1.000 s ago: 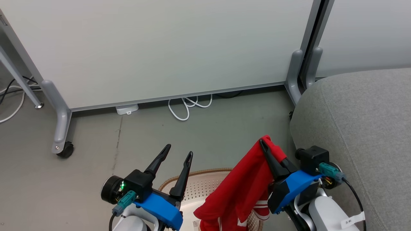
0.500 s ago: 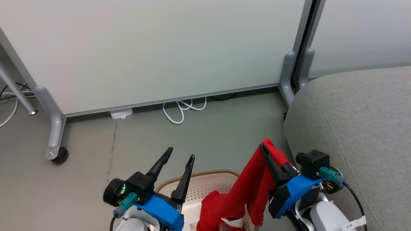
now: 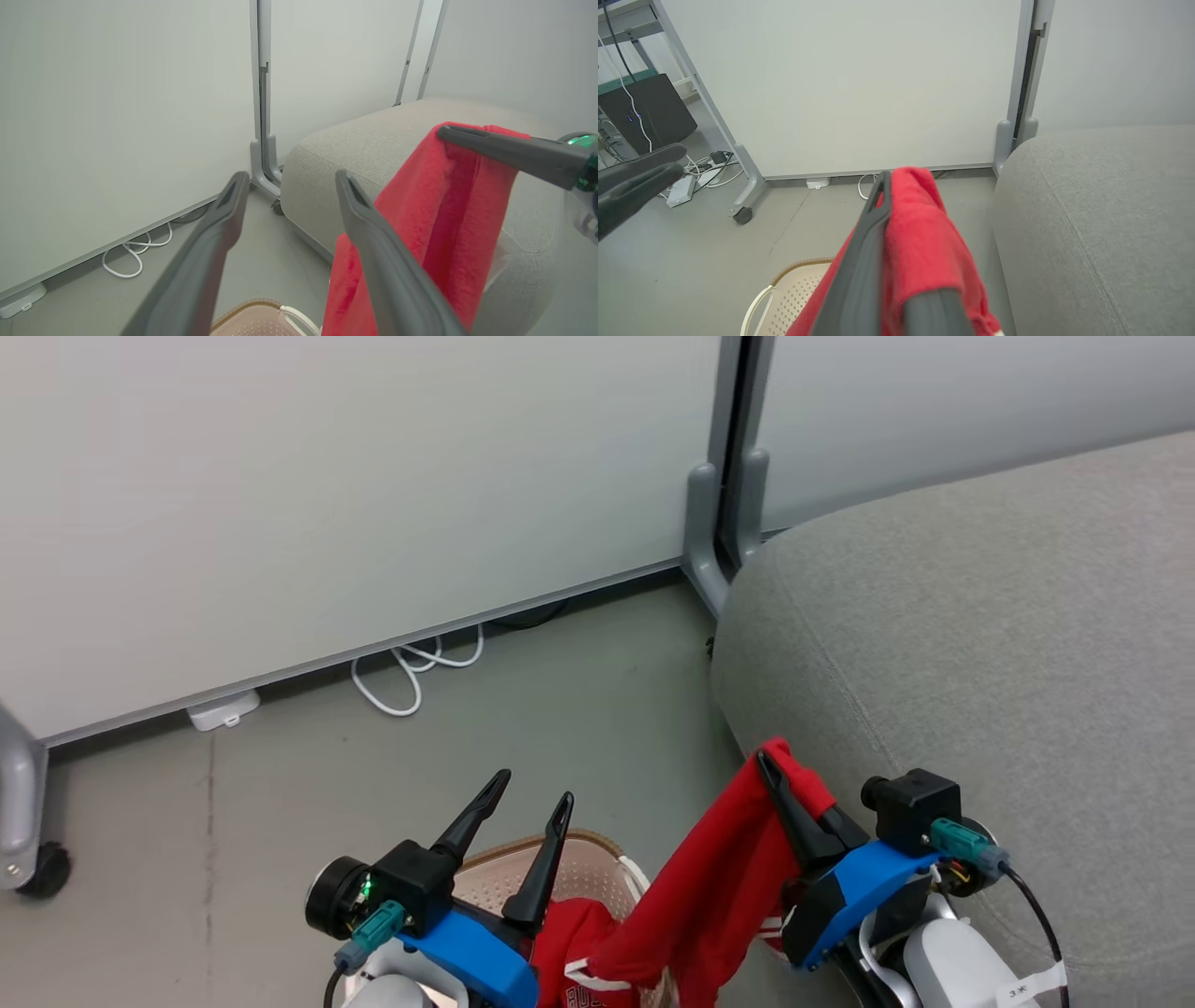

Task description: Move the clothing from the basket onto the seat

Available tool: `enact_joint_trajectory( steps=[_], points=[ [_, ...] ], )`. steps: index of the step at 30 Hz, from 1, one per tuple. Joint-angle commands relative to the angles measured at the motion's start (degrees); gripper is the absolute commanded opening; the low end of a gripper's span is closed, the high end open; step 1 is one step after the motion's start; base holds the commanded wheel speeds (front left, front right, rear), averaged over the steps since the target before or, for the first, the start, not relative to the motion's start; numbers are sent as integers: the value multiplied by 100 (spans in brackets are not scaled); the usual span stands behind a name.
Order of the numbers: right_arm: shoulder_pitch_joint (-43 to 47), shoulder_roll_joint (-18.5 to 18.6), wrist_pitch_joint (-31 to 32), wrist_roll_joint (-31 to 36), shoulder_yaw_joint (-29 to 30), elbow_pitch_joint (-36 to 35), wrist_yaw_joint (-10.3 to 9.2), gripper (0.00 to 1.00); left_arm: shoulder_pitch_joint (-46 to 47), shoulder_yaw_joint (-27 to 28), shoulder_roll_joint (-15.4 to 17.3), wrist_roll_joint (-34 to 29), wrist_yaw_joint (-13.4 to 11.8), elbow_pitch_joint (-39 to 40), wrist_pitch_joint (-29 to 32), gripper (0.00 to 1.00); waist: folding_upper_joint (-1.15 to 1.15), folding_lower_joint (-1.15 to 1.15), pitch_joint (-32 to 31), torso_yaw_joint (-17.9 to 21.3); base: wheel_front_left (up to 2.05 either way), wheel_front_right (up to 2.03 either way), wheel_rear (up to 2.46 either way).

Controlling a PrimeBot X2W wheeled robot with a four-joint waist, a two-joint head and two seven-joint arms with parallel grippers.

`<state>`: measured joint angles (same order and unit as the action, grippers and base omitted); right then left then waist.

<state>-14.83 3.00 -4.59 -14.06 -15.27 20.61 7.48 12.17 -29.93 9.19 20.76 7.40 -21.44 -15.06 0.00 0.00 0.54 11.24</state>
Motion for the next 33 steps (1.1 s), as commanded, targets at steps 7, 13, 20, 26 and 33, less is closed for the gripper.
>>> enact_joint_trajectory(
  steps=[7,13,20,26,33],
  points=[
    [-11,9,-26,11,34,-93,3,0,119,37,52,-55,10,56,-18,100,0,0,149,842,0,0,0],
    [-8,3,-57,-7,55,-106,3,0,170,49,74,-77,10,66,-17,100,0,0,247,1256,0,0,0],
    [-38,-5,-105,-36,75,-95,3,0,230,45,87,-88,9,52,-18,100,0,0,335,1536,0,0,0],
    [-44,-10,-138,-56,66,-63,3,0,253,51,113,-71,9,31,-18,100,0,0,376,1677,0,0,0],
    [-61,-15,-179,-81,94,-29,3,0,279,8,95,-42,9,23,-18,100,0,0,386,1682,0,0,0]
  ],
)
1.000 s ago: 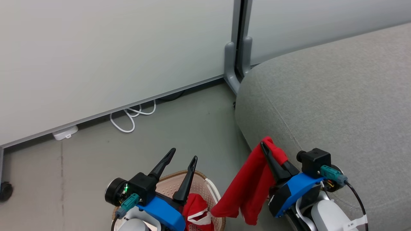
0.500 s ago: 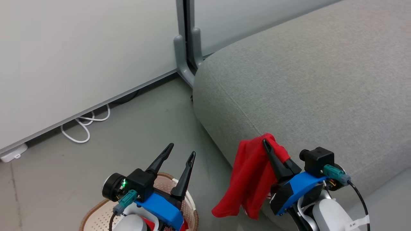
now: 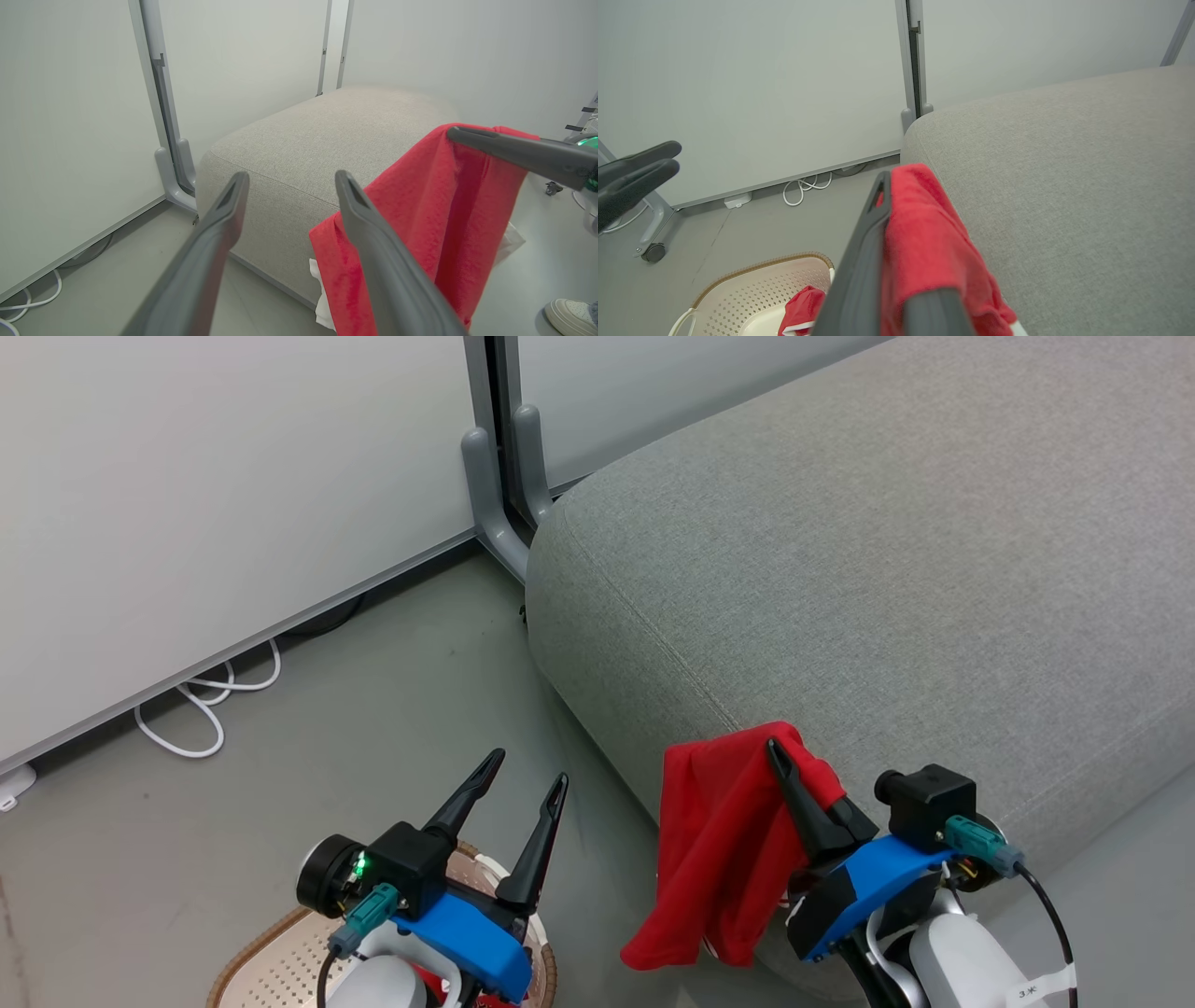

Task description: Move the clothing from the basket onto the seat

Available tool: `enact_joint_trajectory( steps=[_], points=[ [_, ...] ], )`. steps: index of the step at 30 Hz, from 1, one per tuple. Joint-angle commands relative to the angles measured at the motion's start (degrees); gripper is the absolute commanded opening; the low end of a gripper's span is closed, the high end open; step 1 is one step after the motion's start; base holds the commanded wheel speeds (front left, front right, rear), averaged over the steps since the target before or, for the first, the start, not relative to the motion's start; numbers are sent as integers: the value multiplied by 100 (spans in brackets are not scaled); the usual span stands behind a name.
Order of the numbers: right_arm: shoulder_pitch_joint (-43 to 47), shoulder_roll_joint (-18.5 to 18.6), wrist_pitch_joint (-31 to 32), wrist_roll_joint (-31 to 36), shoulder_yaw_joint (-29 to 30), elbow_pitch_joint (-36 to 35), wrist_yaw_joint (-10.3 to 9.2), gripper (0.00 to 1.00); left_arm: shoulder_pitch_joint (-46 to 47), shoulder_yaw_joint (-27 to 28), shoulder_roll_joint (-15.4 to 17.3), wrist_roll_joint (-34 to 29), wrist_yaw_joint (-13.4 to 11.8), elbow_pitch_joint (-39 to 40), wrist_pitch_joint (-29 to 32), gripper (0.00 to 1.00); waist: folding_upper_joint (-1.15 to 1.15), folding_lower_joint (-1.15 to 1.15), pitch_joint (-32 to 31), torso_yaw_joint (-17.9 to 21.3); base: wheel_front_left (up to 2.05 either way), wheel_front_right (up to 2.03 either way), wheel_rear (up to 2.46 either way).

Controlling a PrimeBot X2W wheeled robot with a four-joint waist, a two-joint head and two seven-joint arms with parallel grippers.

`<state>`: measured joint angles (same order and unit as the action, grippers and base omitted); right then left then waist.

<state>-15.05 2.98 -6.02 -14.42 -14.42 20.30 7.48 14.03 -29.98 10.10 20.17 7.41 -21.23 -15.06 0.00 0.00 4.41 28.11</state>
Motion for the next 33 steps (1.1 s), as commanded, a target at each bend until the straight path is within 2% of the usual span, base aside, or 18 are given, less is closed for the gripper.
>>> enact_joint_trajectory(
  steps=[1,11,19,25,33],
  points=[
    [-38,-13,-32,-42,11,7,3,0,83,12,1,22,8,11,-18,100,0,0,1,-12,0,0,0],
    [-159,-2,-25,-277,87,-22,3,0,111,40,21,-3,8,63,-18,100,0,0,149,-125,0,0,0],
    [-992,473,200,-273,373,-96,3,0,377,-78,131,-61,8,161,-18,100,0,0,641,-338,0,0,0],
    [-1980,757,501,-383,1329,28,3,0,716,-229,249,-126,8,309,-18,100,0,0,1164,-588,0,0,0],
    [-3163,1562,905,-322,2380,290,2,0,1150,-345,378,-254,8,593,-18,100,0,0,1892,-933,0,0,0]
  ],
)
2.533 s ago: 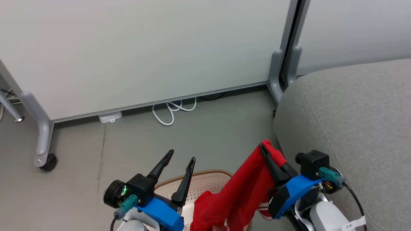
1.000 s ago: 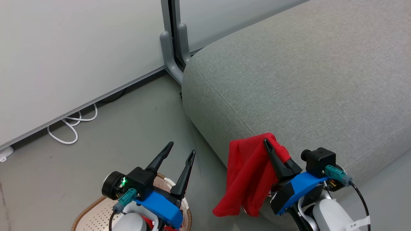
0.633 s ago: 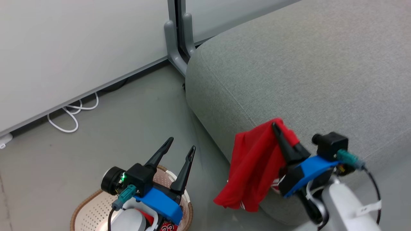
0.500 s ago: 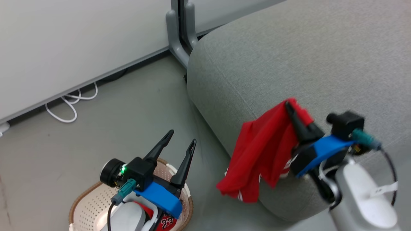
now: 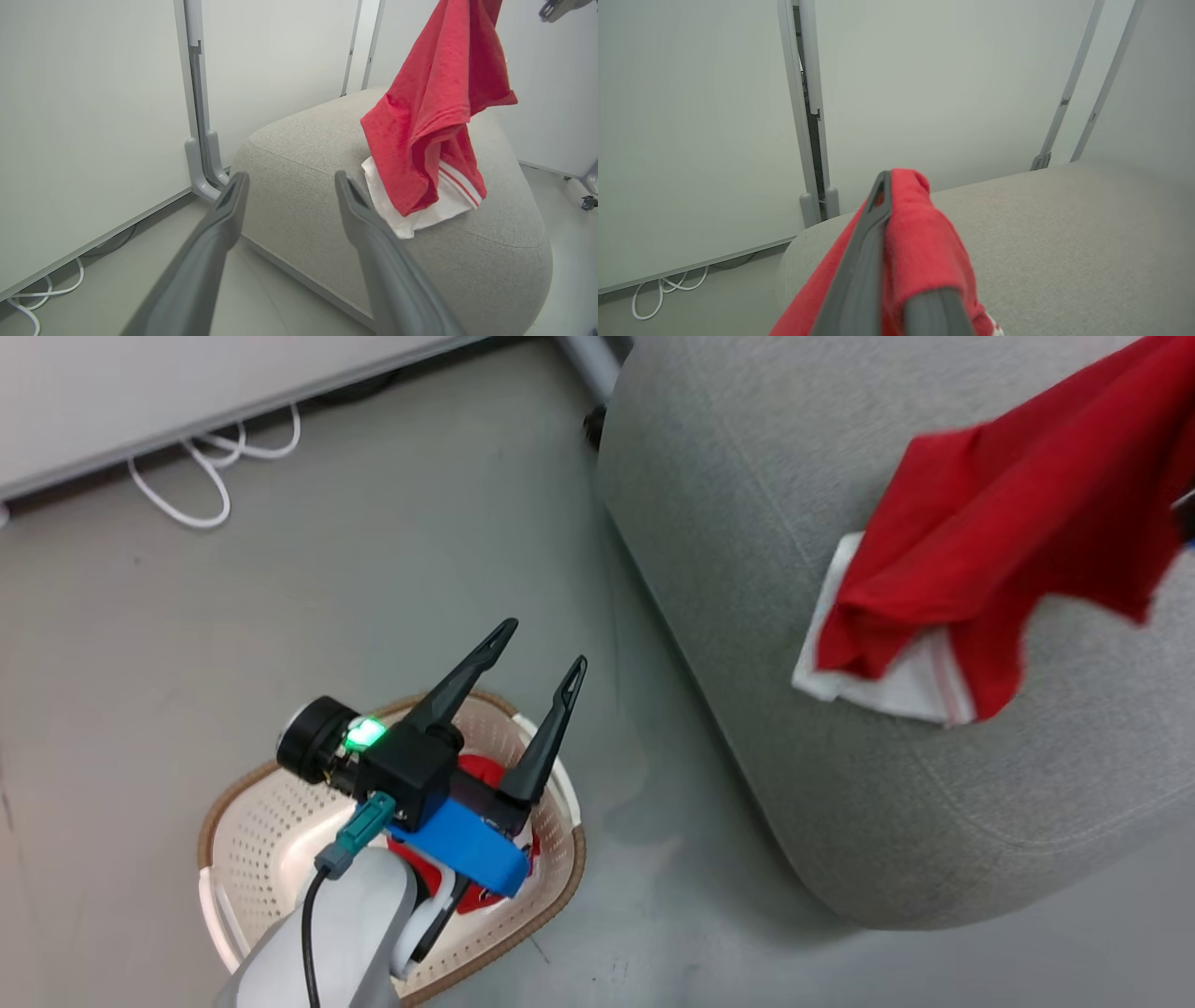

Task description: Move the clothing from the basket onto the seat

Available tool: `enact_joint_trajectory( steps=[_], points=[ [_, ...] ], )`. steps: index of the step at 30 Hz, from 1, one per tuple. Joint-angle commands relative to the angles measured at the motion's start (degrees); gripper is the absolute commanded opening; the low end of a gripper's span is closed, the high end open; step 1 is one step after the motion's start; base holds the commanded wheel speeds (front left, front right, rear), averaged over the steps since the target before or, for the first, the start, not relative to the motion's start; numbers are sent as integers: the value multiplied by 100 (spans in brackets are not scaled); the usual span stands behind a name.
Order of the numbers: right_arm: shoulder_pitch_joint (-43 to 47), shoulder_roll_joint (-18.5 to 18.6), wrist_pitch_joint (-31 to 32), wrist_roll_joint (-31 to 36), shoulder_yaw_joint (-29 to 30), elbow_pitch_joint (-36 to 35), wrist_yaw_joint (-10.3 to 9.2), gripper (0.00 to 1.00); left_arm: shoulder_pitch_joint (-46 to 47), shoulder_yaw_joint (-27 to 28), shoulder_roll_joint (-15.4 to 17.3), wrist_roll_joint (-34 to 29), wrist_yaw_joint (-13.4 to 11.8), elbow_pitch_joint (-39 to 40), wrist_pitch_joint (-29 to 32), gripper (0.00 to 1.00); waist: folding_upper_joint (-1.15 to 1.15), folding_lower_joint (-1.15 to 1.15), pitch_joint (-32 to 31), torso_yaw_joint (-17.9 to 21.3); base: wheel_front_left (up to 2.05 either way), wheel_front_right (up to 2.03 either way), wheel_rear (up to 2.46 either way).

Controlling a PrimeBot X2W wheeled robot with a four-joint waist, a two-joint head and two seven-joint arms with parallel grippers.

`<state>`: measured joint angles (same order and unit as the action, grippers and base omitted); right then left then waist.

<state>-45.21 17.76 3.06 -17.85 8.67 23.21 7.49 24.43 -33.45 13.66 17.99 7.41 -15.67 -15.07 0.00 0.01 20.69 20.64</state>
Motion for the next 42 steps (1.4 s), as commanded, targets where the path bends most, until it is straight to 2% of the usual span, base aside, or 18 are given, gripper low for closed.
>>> enact_joint_trajectory(
  steps=[1,4,9,18,24,33,35,36,37,42],
  points=[
    [-263,172,-4,41,191,36,1,0,143,-14,39,-55,8,67,-16,100,0,-1,337,-224,0,0,0],
    [-630,380,-45,166,738,147,2,0,268,-70,118,-88,8,154,-16,100,0,-1,574,-319,0,0,0],
    [-987,427,-32,445,1342,420,1,0,444,-169,243,-163,8,314,-16,100,0,-1,943,-419,0,0,0],
    [-657,172,-356,613,1929,1456,1,0,732,-261,408,-280,8,601,-16,100,0,-1,1438,-629,0,0,0],
    [-598,94,-714,752,2027,2157,1,0,707,-243,452,-290,8,613,-16,100,0,-1,1525,-680,0,0,0],
    [-820,141,-1014,738,1832,2673,1,0,687,-133,475,-304,9,576,-16,100,0,-1,1491,-643,0,0,0],
    [-860,169,-1097,716,1766,2732,1,46,685,-156,464,-304,9,541,-16,100,0,-1,1467,-630,0,0,0],
    [-869,180,-1134,708,1731,2768,1,92,692,-169,451,-303,9,529,-16,100,0,-1,1453,-627,0,0,0],
    [-876,186,-1150,700,1700,2814,1,100,702,-184,438,-297,9,518,-16,100,0,-1,1438,-626,0,0,0],
    [-885,231,-1211,631,1588,2996,1,100,731,-224,388,-251,9,458,-16,100,0,-1,1360,-626,0,0,0]
  ],
)
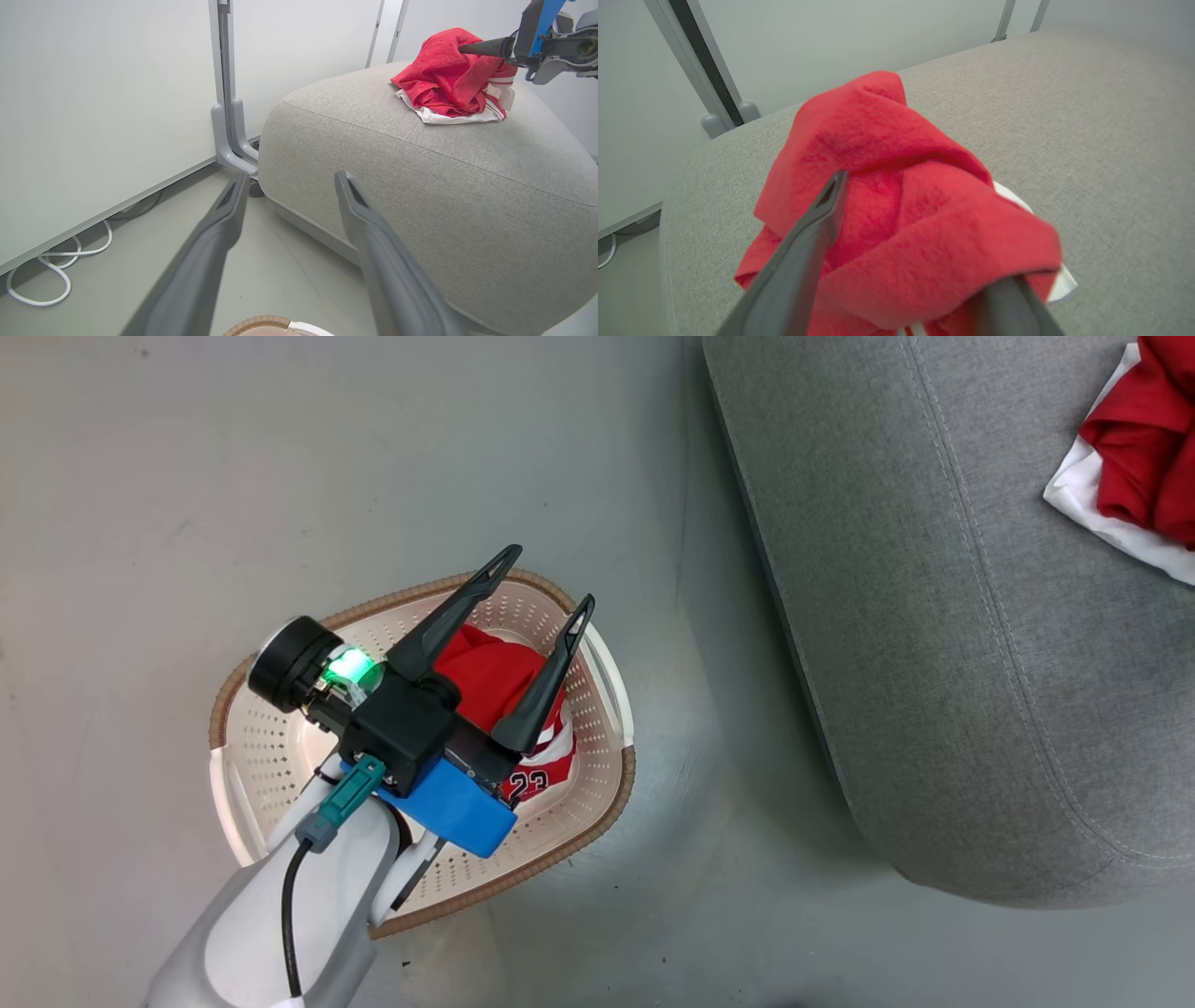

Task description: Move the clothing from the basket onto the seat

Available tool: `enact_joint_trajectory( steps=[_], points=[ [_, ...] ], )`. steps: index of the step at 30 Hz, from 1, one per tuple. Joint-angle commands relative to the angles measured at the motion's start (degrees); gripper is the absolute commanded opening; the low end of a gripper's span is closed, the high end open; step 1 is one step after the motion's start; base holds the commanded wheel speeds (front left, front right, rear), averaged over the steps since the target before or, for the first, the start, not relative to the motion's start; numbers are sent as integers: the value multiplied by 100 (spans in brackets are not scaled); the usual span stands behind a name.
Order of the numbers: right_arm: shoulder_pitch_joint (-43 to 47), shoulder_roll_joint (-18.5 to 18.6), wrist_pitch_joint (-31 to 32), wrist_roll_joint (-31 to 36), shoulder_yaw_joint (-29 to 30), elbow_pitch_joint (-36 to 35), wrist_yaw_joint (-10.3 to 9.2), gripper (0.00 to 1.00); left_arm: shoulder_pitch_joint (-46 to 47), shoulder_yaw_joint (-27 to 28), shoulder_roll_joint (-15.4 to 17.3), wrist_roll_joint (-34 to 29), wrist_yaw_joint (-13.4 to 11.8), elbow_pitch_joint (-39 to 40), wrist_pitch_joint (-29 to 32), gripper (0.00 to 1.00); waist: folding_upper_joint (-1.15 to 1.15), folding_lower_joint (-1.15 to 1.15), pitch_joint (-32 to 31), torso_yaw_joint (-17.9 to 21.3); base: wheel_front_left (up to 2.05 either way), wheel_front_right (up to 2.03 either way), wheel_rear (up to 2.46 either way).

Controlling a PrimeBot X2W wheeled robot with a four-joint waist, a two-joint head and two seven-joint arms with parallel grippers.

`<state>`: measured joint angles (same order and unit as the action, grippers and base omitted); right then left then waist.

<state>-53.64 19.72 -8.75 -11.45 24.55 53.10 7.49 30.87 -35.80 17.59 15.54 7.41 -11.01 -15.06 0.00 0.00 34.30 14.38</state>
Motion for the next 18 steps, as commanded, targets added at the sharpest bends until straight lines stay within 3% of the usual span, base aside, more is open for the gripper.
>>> enact_joint_trajectory(
  steps=[1,18],
  points=[
    [-47,51,-43,-17,-18,36,1,100,86,7,-11,0,9,-13,-18,100,0,0,-12,-1,0,0,0],
    [398,92,-293,-66,-433,122,1,100,-165,88,-181,134,9,-165,-18,100,0,0,-550,-102,0,0,0]
  ],
)
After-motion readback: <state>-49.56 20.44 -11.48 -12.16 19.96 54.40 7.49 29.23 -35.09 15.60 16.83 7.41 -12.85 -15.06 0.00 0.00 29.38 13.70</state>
